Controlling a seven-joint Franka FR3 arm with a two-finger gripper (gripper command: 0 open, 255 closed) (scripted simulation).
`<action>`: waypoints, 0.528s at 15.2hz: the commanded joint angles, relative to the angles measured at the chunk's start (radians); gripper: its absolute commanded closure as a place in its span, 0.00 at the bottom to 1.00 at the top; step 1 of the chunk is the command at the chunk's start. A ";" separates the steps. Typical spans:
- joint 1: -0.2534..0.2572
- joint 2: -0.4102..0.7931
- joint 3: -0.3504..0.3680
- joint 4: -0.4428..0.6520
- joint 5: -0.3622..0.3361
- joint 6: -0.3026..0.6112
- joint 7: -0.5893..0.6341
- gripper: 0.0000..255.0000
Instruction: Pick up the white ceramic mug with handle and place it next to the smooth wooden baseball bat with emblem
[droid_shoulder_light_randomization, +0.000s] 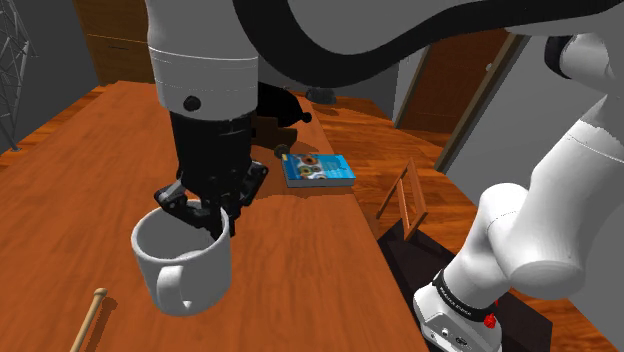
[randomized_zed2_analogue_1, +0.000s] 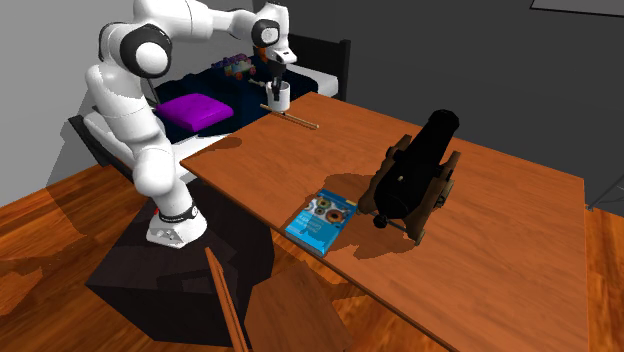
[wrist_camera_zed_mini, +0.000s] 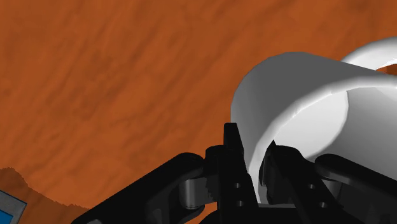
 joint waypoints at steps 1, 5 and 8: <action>0.025 0.006 0.026 0.010 -0.001 0.001 0.053 1.00; 0.074 0.038 0.077 0.042 -0.013 0.006 0.156 1.00; 0.104 0.064 0.103 0.054 -0.026 0.021 0.214 1.00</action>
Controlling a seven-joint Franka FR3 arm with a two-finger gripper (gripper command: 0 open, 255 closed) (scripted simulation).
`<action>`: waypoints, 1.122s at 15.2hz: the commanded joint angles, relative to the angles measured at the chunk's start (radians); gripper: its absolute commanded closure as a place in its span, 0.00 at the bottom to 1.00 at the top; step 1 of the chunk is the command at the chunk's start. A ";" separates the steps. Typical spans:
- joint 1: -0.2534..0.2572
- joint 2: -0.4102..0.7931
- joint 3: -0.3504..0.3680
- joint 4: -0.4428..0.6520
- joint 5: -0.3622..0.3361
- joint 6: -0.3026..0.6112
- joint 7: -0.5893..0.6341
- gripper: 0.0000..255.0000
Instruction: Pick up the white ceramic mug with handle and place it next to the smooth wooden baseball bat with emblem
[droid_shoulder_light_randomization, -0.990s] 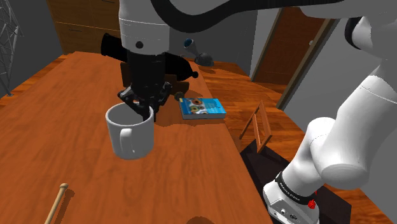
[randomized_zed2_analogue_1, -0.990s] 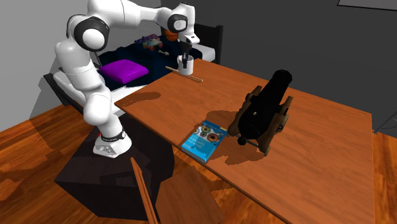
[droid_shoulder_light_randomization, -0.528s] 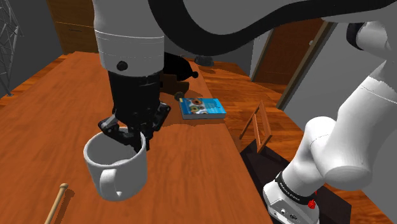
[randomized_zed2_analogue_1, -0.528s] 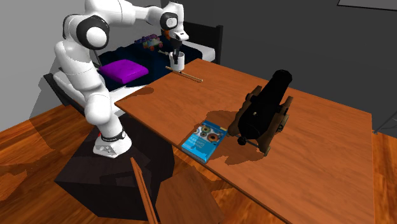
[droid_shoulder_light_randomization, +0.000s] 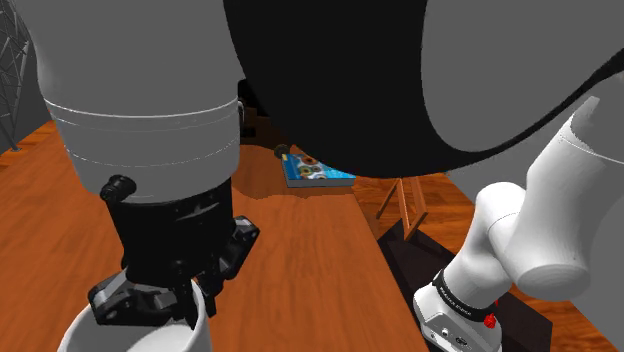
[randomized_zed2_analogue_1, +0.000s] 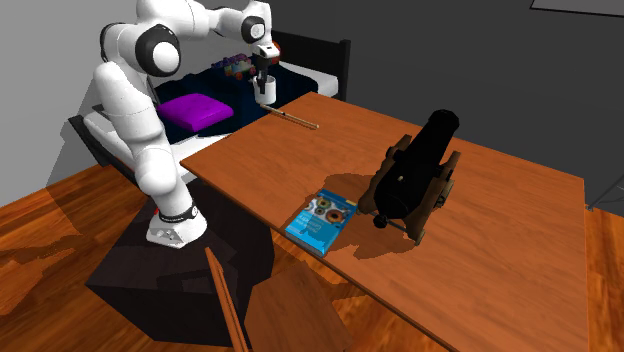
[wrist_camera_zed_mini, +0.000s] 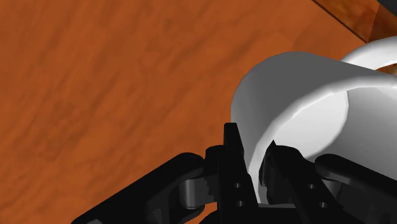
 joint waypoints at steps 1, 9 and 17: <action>0.007 0.003 0.006 -0.017 -0.001 0.022 0.014 1.00; 0.009 0.021 0.007 -0.106 -0.009 0.126 0.012 1.00; 0.014 0.054 0.007 -0.180 -0.025 0.229 0.017 1.00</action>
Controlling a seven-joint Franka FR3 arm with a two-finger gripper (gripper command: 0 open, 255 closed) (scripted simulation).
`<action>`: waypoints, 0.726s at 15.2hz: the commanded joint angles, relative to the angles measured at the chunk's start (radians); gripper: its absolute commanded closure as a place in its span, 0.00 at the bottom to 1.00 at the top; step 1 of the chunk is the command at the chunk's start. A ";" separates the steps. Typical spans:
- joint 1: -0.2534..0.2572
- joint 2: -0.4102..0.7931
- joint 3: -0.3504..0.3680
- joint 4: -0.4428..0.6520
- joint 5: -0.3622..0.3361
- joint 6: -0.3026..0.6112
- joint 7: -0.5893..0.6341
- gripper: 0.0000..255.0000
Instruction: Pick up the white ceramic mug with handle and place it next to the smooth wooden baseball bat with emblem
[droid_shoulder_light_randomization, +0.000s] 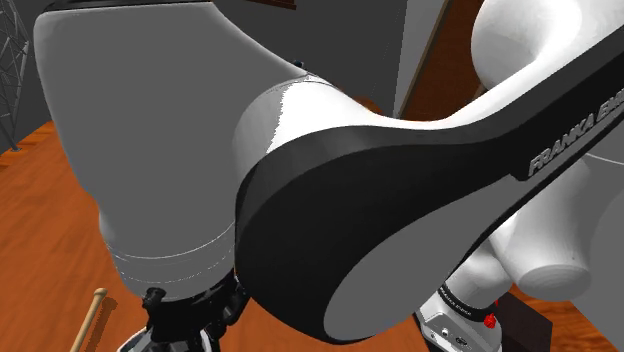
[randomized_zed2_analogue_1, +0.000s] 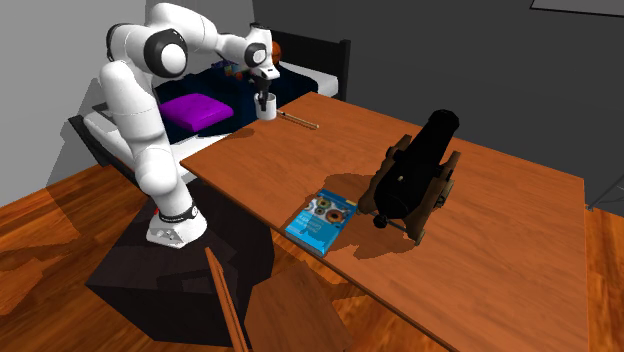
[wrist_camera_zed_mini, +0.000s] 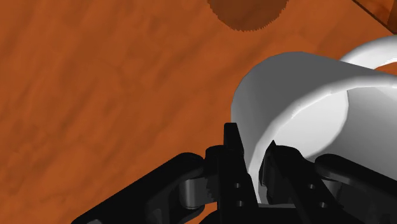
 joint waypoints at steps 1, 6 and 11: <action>0.002 0.012 0.000 -0.015 -0.006 0.027 0.003 1.00; 0.006 0.041 -0.002 -0.053 -0.022 0.090 0.010 1.00; 0.011 0.075 -0.005 -0.086 -0.042 0.152 0.019 1.00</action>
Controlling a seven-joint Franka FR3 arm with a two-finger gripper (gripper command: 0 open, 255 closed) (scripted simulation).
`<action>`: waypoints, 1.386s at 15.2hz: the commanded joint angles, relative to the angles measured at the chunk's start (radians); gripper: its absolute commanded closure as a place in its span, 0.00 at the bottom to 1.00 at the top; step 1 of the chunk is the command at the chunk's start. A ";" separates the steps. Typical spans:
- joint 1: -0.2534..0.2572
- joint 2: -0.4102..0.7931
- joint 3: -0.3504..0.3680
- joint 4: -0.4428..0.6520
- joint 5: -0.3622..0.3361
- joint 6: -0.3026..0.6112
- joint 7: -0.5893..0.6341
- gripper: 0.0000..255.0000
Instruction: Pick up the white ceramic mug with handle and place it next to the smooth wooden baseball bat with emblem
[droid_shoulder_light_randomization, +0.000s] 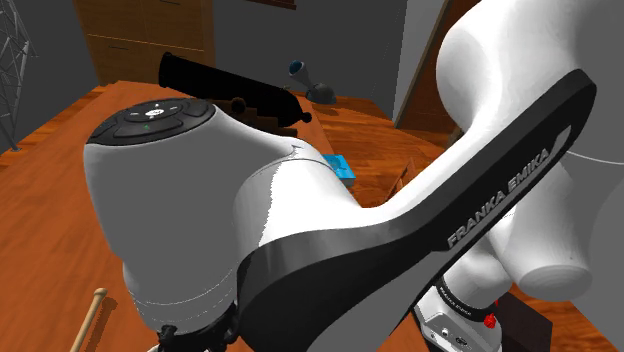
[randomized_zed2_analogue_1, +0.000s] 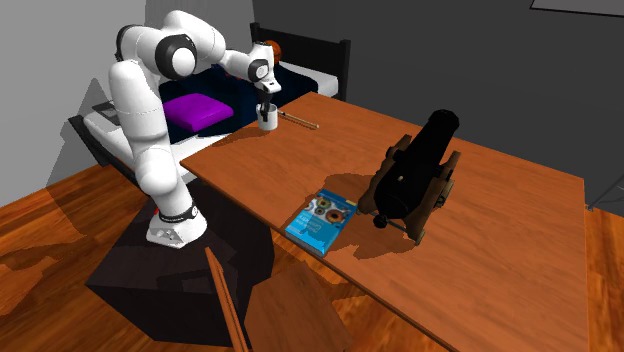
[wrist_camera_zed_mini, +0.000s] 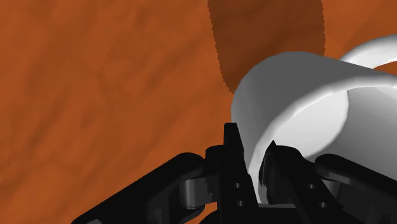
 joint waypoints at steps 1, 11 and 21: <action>0.003 0.015 -0.001 -0.014 -0.009 0.028 0.005 1.00; 0.004 0.021 -0.002 -0.019 -0.013 0.038 0.007 0.00; -0.011 -0.040 0.001 0.047 0.022 -0.081 -0.018 0.00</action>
